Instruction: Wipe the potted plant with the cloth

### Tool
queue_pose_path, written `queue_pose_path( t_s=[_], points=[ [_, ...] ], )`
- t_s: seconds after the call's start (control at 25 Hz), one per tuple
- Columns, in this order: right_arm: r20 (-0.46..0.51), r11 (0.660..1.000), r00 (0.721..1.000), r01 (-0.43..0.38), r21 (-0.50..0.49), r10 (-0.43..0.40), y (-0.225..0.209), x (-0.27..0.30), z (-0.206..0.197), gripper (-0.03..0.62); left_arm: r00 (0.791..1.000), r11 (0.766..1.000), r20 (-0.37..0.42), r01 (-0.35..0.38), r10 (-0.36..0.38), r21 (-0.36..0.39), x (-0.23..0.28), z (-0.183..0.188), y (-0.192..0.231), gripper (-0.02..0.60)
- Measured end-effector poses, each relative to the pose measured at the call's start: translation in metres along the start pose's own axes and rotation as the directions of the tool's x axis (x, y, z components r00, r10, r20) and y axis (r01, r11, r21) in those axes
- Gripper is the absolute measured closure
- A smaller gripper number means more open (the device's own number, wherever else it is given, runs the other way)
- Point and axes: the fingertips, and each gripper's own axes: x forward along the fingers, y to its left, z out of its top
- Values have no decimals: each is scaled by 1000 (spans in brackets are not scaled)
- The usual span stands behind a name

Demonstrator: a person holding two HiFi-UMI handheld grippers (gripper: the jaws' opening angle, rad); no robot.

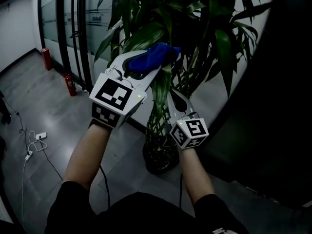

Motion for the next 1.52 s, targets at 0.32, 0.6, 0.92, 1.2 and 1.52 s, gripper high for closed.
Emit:
queue_pose_path(
  t_s=[0.32,0.6,0.92,1.2,1.52],
  points=[
    [4,997,998,-65,-30,65,18,23,12,591,986,984,-168,42,-13,171,34,-29,-4,428],
    [43,996,996,-74,-59,77,14,11,11,591,967,965,-241,134,-78,227,25,-44,-32,428],
    [67,998,996,-56,-43,58,23,-2,7,591,956,975,-248,188,-154,120,0,-64,-53,428],
    [61,1000,998,-19,2,19,28,-13,2,591,955,976,-237,202,-177,86,-13,-67,-64,429],
    [25,1000,1000,3,20,-3,31,-35,-9,591,955,976,-213,216,-208,12,-24,-76,-86,428]
  ],
)
